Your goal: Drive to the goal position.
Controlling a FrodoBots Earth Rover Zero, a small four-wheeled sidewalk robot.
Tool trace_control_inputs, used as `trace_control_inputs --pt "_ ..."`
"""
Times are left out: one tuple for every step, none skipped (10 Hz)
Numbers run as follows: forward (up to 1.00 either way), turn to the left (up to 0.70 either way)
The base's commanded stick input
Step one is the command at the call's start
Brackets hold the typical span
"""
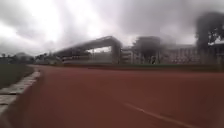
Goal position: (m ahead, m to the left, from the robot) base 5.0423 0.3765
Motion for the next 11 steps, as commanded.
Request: trace_control_inputs --pt "0.7 0.0" --pt "0.7 0.0" --pt "0.7 0.0" --pt "0.7 0.0" --pt "0.7 0.0" --pt "0.7 0.0" --pt "0.7 0.0" --pt "0.7 0.0" --pt "0.7 0.0" --pt "0.7 0.0" --pt "0.7 0.0"
